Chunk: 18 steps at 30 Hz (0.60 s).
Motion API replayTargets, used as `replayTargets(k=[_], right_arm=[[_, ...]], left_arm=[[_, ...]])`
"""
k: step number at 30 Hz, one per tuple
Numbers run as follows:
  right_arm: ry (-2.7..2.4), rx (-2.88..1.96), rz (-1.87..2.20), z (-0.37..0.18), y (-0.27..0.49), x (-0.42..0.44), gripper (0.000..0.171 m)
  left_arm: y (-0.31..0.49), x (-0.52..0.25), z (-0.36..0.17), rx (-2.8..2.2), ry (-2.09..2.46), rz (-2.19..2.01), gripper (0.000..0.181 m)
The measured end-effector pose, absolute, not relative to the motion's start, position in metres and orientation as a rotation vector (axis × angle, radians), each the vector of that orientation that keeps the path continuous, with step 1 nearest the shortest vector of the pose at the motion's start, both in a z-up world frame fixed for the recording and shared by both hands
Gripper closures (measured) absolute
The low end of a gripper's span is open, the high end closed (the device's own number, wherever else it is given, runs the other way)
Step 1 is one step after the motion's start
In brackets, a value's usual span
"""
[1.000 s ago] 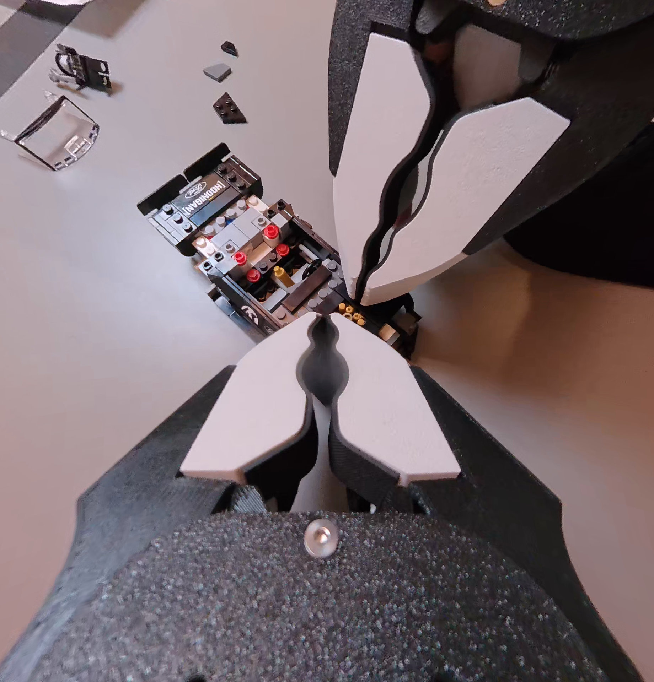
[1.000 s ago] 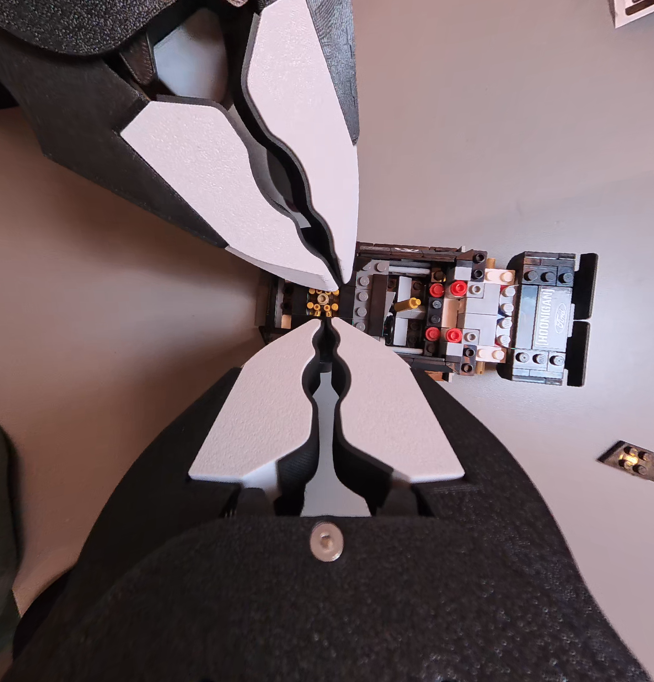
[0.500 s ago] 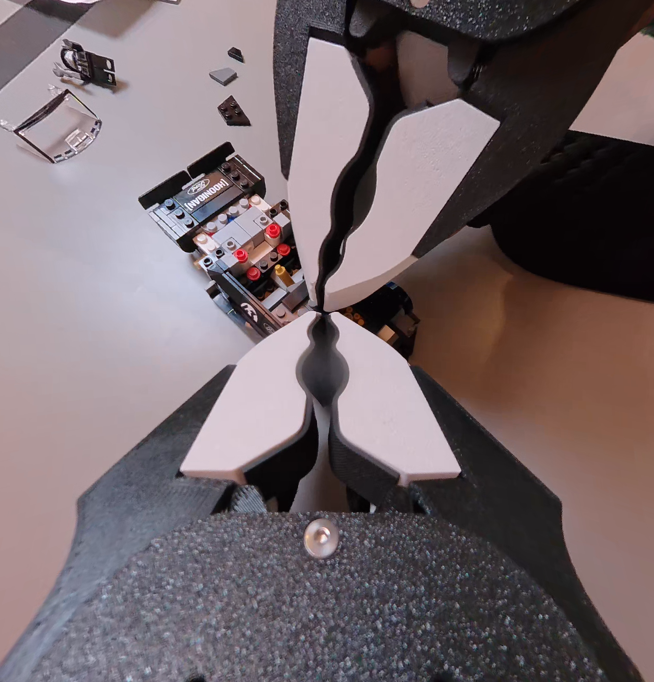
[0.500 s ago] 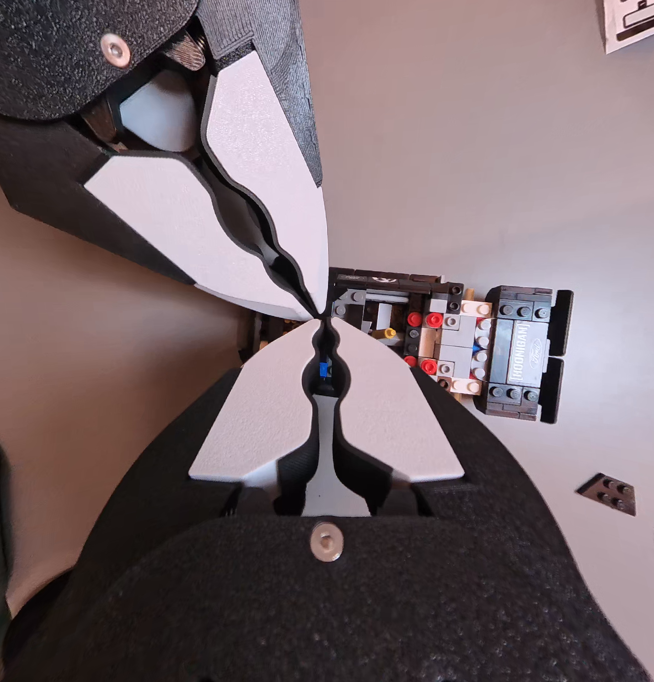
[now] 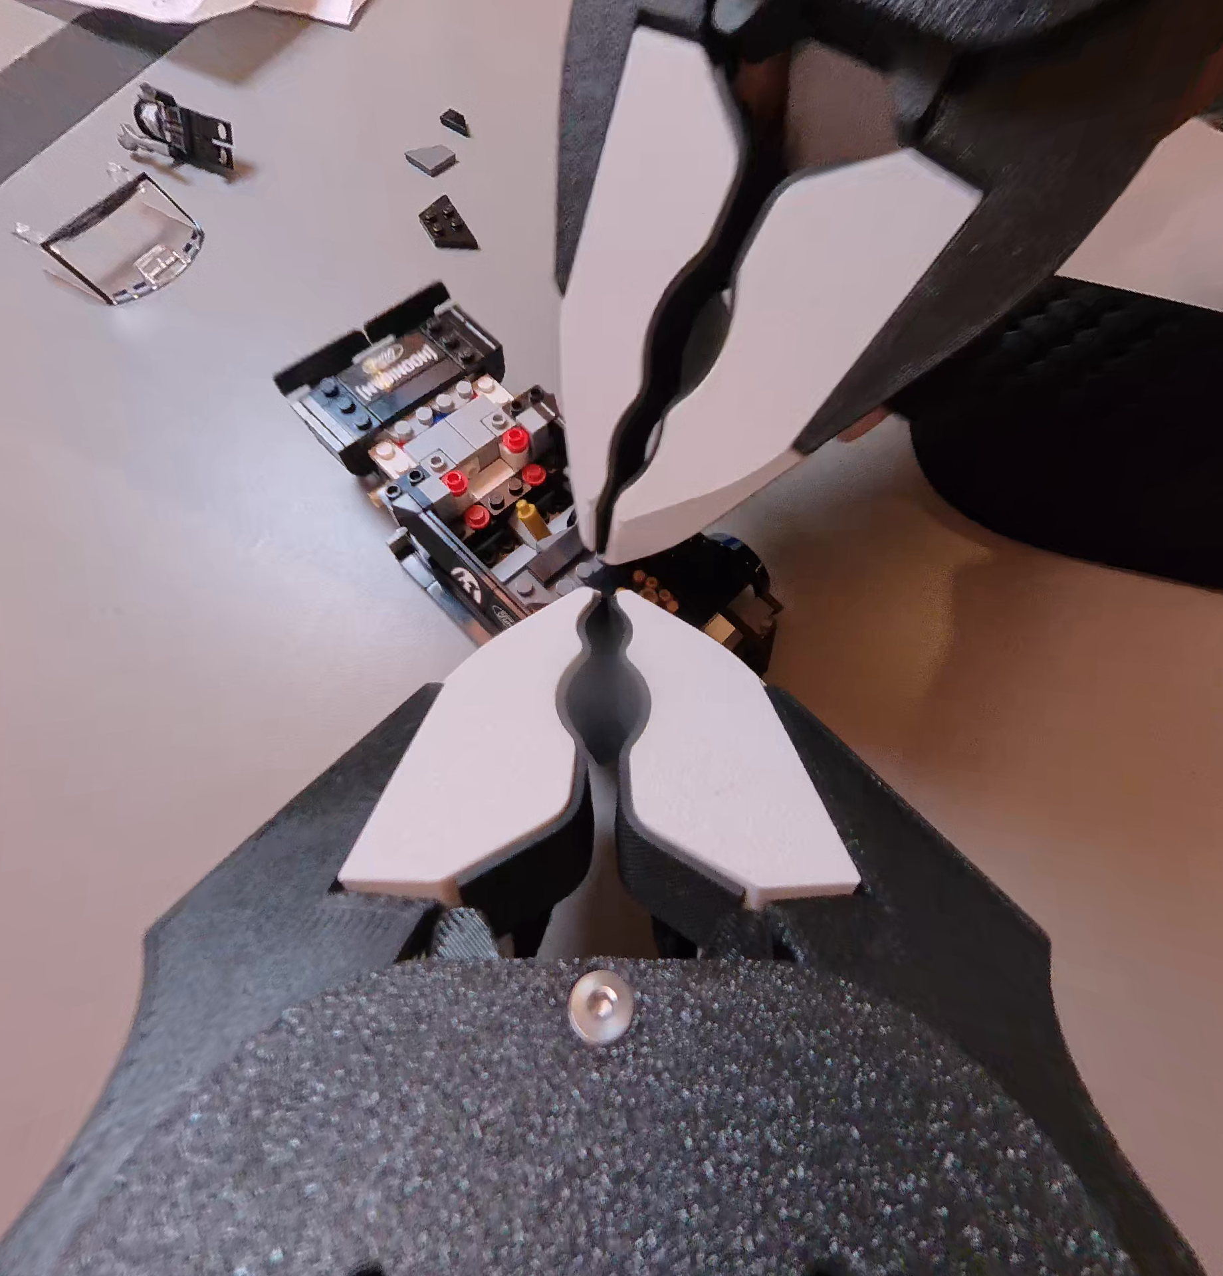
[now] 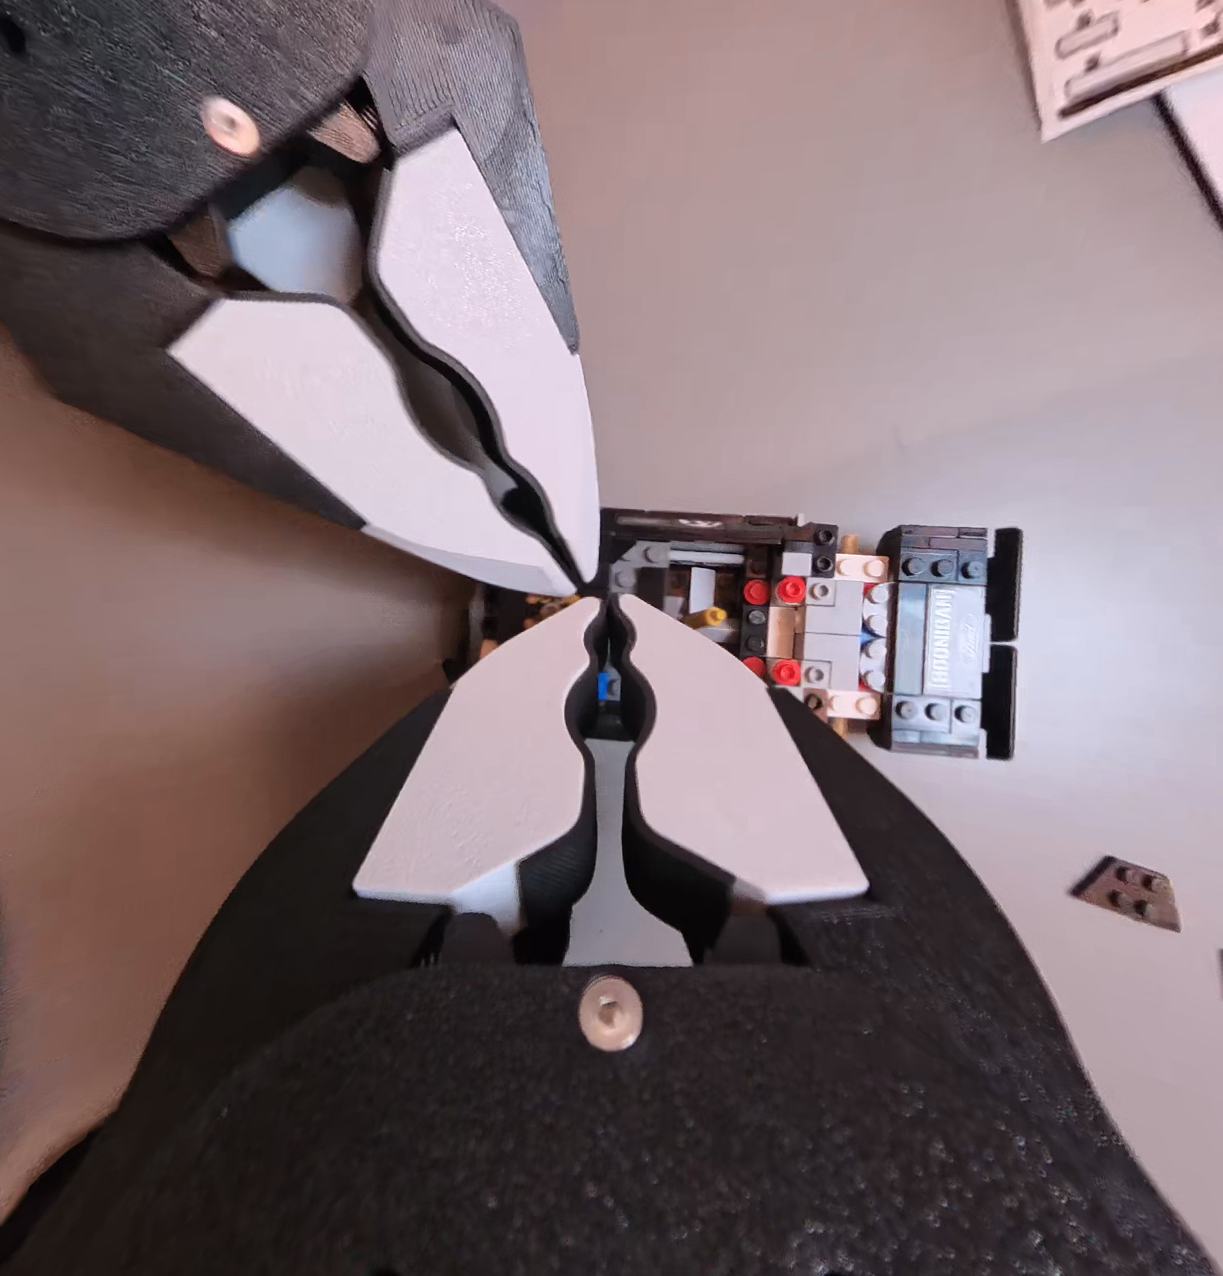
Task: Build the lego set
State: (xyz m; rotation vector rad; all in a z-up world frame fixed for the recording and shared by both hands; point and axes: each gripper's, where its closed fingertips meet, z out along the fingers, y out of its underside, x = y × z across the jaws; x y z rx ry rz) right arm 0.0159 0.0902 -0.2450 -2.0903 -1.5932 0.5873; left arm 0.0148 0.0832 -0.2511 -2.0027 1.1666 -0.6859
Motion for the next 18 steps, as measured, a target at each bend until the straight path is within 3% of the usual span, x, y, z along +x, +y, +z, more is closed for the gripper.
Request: replayTargets(k=[18], right_arm=[[-1.625, -2.085, 0.609, -0.252, 0.061, 0.01, 0.171]], left_arm=[[0.07, 0.01, -0.252, -2.006, 1.231, -0.711, 0.18]])
